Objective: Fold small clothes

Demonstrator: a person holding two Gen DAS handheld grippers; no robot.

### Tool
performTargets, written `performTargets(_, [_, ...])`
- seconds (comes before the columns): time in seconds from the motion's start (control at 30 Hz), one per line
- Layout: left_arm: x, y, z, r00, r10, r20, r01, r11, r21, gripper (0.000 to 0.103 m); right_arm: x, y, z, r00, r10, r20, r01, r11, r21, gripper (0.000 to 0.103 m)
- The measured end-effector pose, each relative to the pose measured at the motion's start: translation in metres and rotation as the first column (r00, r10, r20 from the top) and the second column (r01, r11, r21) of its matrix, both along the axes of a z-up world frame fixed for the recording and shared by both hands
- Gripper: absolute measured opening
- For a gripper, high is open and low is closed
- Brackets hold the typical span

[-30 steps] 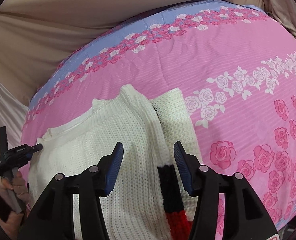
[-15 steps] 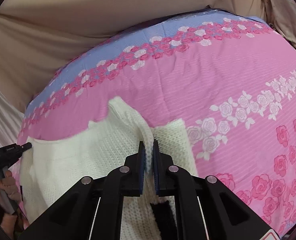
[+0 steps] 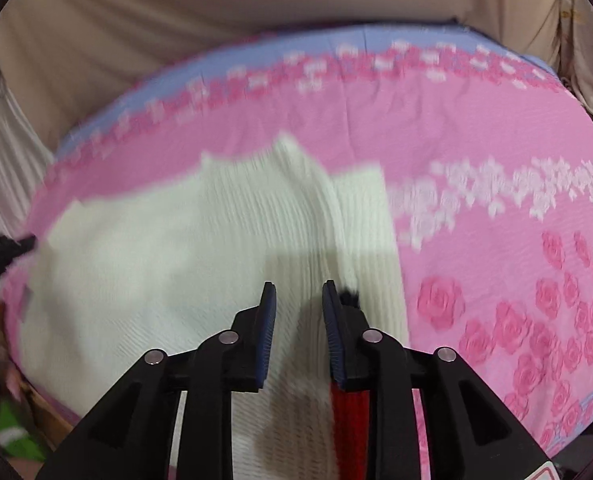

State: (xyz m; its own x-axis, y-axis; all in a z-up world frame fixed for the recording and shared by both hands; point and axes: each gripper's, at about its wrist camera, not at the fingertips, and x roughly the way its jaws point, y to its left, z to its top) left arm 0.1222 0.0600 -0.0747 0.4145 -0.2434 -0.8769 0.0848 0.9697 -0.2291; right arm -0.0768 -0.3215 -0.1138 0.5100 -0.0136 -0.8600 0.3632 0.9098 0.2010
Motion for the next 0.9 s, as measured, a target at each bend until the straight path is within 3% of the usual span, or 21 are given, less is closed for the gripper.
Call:
performTargets(0.07, [-0.010,0.013,-0.011,0.998,0.041,-0.051,-0.041,0.999,-0.005,0.010,-0.008,-0.001,0.010,1.000,-0.018,0.026,0.017,1.000,0.011,0.025])
performTargets(0.17, [-0.035,0.031,-0.002,0.996,0.075,-0.043,-0.077,0.997,-0.024,0.010,-0.030,-0.004,0.041,0.994,-0.026,0.109,0.023,0.999,0.029,0.025])
performTargets(0.23, [-0.059,0.046,-0.001,0.994,0.098,-0.054,-0.099,0.995,-0.020,0.011,-0.046,-0.002,0.048,0.991,-0.015,0.132,0.009,0.999,0.046,0.033])
performTargets(0.3, [-0.081,0.060,-0.008,0.989,0.120,-0.083,-0.122,0.992,-0.020,0.012,-0.059,0.002,0.037,0.996,-0.005,0.093,0.000,0.999,0.050,0.040])
performTargets(0.43, [-0.109,0.072,-0.032,0.981,0.153,-0.119,-0.154,0.988,-0.003,0.039,-0.074,0.003,-0.015,0.997,-0.014,-0.082,0.020,0.997,0.074,0.042])
performTargets(0.53, [-0.113,0.078,-0.025,0.975,0.186,-0.122,-0.194,0.980,-0.051,0.038,-0.079,-0.004,0.003,0.998,-0.055,-0.016,0.056,0.991,0.123,0.042])
performTargets(0.63, [-0.122,0.081,-0.001,0.978,0.194,-0.071,-0.200,0.976,-0.083,0.036,-0.080,0.003,0.033,0.997,-0.017,0.073,0.010,0.995,0.095,0.042])
performTargets(0.73, [-0.129,0.077,0.015,0.986,0.163,-0.044,-0.168,0.974,-0.153,0.036,-0.079,0.017,0.042,0.994,0.040,0.107,-0.049,0.995,0.087,0.042])
performTargets(0.8, [-0.132,0.066,0.013,0.991,0.126,-0.044,-0.131,0.979,-0.158,0.036,-0.074,0.027,0.034,0.993,0.082,0.083,-0.089,0.992,0.087,0.037])
performTargets(0.9, [-0.126,0.053,-0.018,0.987,0.112,-0.117,-0.121,0.990,-0.070,0.036,-0.067,0.032,0.004,0.995,0.095,-0.022,-0.093,0.994,0.055,0.025])
